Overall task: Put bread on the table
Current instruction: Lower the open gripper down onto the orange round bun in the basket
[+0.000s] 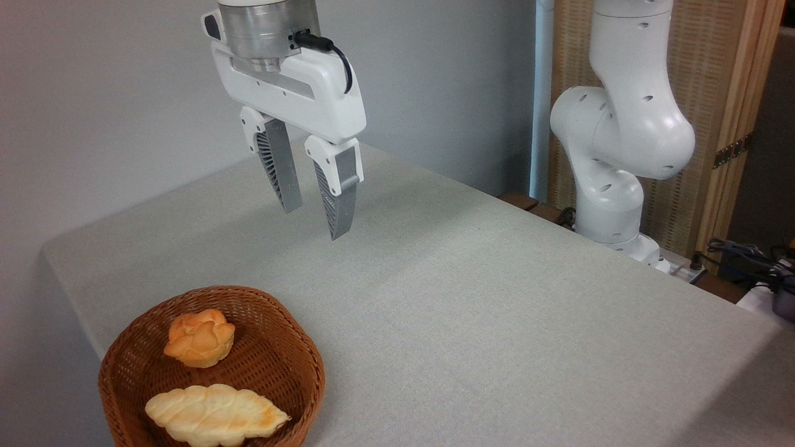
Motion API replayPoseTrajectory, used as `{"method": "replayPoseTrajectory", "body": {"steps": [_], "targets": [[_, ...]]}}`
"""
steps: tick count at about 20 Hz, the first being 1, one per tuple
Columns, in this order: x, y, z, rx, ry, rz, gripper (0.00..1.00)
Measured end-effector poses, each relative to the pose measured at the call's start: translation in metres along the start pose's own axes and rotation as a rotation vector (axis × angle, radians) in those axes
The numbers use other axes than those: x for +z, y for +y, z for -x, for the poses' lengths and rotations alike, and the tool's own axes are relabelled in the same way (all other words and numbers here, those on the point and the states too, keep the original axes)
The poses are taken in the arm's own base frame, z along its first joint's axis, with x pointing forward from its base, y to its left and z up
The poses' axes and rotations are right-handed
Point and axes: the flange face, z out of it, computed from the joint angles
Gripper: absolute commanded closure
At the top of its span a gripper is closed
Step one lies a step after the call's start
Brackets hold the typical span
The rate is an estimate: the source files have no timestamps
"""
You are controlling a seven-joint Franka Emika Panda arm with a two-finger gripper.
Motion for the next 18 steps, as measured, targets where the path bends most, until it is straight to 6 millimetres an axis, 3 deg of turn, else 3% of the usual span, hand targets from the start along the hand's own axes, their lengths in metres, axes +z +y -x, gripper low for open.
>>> {"method": "replayPoseTrajectory", "body": {"steps": [11,15,18], "targets": [[-0.011,0.000,0.012,0.013,0.020,-0.010,0.00],[-0.017,-0.009,0.001,0.012,0.115,-0.084,0.00],[-0.004,-0.018,-0.018,0.018,0.171,-0.132,0.00]]}}
